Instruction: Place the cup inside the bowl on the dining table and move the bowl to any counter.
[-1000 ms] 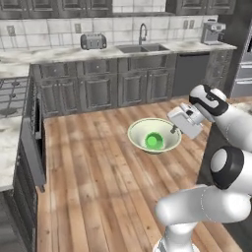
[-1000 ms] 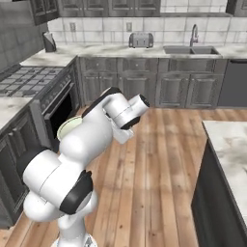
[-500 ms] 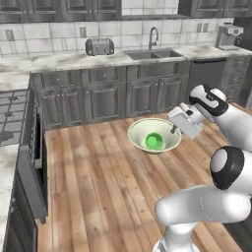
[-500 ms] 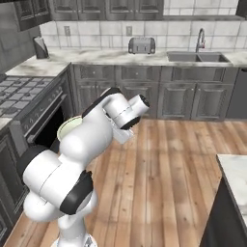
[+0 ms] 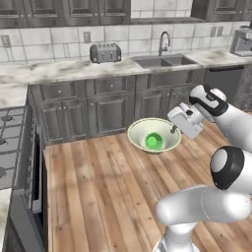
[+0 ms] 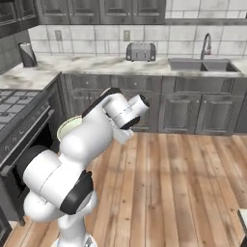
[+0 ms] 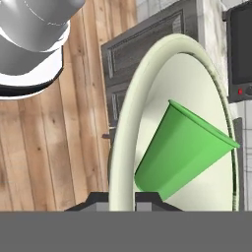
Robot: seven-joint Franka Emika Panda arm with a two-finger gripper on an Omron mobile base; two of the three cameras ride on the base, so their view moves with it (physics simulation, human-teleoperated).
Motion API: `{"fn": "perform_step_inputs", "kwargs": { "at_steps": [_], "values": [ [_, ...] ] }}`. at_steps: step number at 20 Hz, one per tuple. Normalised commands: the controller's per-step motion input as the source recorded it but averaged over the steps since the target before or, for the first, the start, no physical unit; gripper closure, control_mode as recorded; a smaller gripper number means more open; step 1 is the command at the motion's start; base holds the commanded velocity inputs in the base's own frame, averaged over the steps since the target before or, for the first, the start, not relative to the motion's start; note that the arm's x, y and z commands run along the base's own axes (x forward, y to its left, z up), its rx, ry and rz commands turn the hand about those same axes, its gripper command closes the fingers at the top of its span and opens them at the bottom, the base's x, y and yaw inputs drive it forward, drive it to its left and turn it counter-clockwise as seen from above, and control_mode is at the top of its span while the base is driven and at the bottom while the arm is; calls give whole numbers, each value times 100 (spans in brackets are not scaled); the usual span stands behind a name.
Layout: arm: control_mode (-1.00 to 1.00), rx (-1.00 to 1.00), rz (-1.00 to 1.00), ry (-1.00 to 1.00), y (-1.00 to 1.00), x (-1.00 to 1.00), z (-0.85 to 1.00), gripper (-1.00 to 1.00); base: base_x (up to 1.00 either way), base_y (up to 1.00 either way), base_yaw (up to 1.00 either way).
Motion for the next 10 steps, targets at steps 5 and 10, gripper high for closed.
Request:
{"fn": "perform_step_inputs", "kwargs": {
  "at_steps": [5,10],
  "values": [
    [100,0,0,0,0,0,0,100,100,28,0],
    [100,0,0,0,0,0,0,100,100,43,0]
  ]
}}
